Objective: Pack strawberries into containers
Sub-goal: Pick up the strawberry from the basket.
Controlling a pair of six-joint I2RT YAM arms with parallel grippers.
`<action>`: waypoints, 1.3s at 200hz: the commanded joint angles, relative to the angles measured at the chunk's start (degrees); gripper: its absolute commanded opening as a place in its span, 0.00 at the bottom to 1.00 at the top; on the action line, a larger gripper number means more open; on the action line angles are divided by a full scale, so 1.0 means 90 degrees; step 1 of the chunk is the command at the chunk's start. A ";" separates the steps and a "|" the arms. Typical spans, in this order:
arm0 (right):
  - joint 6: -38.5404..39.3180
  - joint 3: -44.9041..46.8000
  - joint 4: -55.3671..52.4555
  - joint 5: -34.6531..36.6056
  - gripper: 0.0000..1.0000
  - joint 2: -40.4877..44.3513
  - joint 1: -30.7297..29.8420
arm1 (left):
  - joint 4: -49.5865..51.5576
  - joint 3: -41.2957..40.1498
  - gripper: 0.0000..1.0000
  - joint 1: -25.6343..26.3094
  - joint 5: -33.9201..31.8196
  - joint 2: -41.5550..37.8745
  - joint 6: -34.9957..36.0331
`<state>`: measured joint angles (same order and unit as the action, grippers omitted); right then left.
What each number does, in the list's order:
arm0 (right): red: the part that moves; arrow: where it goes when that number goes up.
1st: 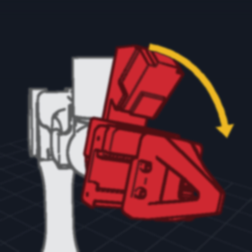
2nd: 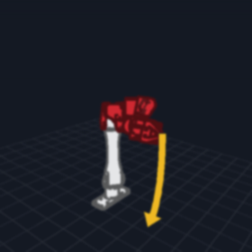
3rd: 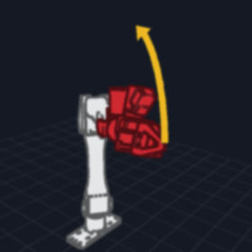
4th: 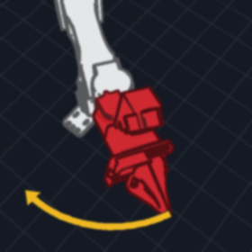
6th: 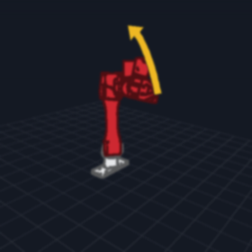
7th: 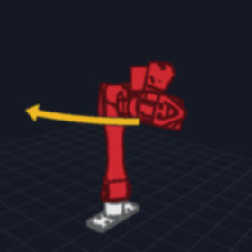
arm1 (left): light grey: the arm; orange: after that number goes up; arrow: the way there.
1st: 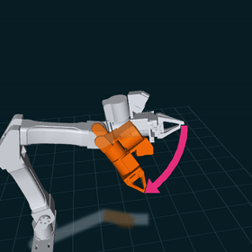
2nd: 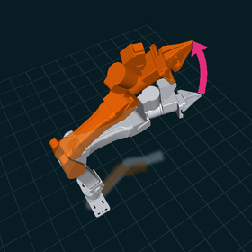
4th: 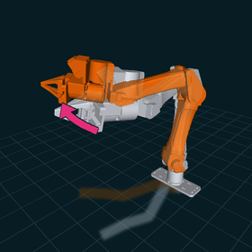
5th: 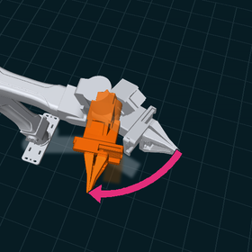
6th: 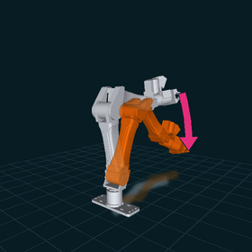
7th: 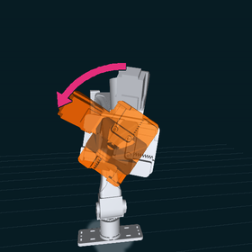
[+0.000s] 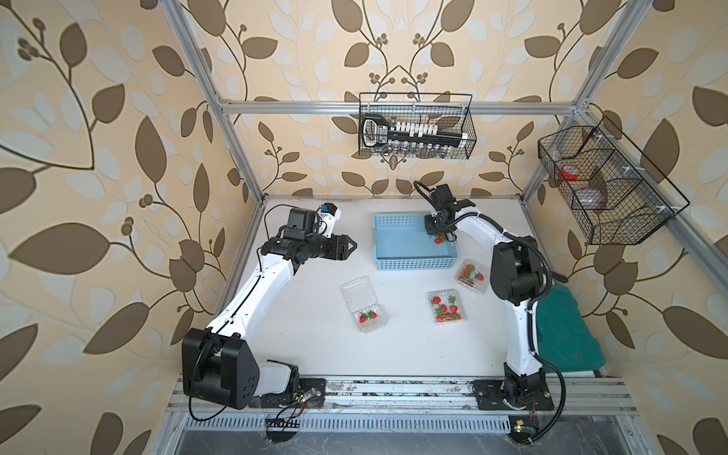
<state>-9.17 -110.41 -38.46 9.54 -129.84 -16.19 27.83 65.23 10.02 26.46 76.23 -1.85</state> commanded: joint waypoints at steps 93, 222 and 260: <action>0.0521 -0.0846 -0.0234 0.0525 0.32 -0.0964 0.0094 | -0.0058 0.0003 0.72 -0.0069 -0.0049 0.0046 0.0055; 0.0347 -0.0365 0.0382 -0.0260 0.00 -0.0004 0.0099 | -0.0063 -0.0002 0.72 -0.0059 0.0010 -0.0003 0.0045; 0.0195 -0.0017 0.0568 -0.1380 0.03 0.0342 0.0099 | -0.0069 -0.0001 0.72 -0.0055 0.0029 -0.0034 0.0039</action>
<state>-6.02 -112.33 -35.16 5.13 -129.82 -15.35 27.83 65.23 10.02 26.50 76.60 -1.85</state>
